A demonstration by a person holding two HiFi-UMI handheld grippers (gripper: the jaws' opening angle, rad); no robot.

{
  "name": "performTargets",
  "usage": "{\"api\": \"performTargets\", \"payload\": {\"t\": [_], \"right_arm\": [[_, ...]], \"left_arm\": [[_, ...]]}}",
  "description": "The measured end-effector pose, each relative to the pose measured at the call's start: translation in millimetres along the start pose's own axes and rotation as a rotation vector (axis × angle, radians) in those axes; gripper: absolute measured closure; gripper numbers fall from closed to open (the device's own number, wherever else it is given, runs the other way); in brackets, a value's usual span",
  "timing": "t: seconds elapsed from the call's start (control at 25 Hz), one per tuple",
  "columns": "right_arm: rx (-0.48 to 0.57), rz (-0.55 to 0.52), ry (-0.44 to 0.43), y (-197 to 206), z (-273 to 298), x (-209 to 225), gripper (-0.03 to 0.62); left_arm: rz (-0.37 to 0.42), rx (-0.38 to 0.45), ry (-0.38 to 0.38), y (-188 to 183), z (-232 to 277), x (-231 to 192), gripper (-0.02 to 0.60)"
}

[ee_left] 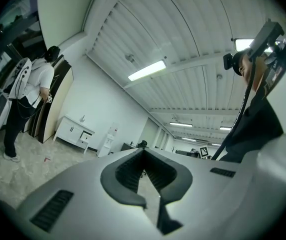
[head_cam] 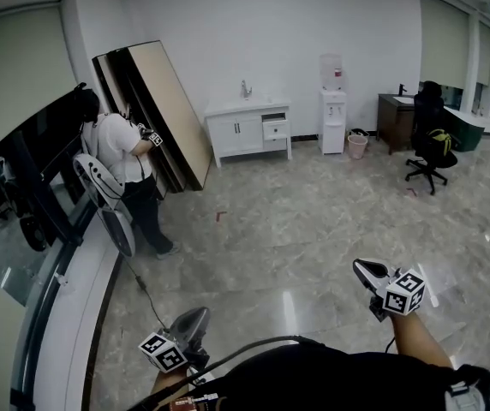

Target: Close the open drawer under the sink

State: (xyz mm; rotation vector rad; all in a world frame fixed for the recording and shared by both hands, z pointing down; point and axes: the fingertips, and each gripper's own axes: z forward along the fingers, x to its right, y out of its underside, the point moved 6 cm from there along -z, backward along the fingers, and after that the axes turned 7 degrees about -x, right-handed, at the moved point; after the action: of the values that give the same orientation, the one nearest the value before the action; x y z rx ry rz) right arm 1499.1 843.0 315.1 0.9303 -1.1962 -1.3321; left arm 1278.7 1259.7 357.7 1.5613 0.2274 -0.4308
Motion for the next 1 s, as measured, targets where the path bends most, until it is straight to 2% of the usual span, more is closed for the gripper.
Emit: {"api": "performTargets", "payload": {"t": [0.12, 0.28, 0.52, 0.72, 0.84, 1.0], "right_arm": [[-0.001, -0.018, -0.004, -13, 38, -19, 0.592], [-0.019, 0.000, 0.015, -9, 78, -28, 0.592], [-0.049, -0.015, -0.010, -17, 130, -29, 0.592], [-0.059, -0.013, -0.062, -25, 171, -9, 0.592], [-0.053, -0.014, -0.101, -29, 195, 12, 0.592], [-0.046, -0.020, -0.146, -35, 219, 67, 0.592]], "left_arm": [[0.009, -0.020, 0.016, -18, -8, -31, 0.581], [0.014, -0.021, 0.036, -23, -16, -76, 0.581], [0.000, -0.025, -0.005, -27, -26, -115, 0.581], [-0.038, -0.021, -0.045, -27, -17, -137, 0.581], [-0.015, -0.018, -0.055, -31, 1, -147, 0.581], [0.015, 0.002, -0.112, -49, 47, -145, 0.581]]}}
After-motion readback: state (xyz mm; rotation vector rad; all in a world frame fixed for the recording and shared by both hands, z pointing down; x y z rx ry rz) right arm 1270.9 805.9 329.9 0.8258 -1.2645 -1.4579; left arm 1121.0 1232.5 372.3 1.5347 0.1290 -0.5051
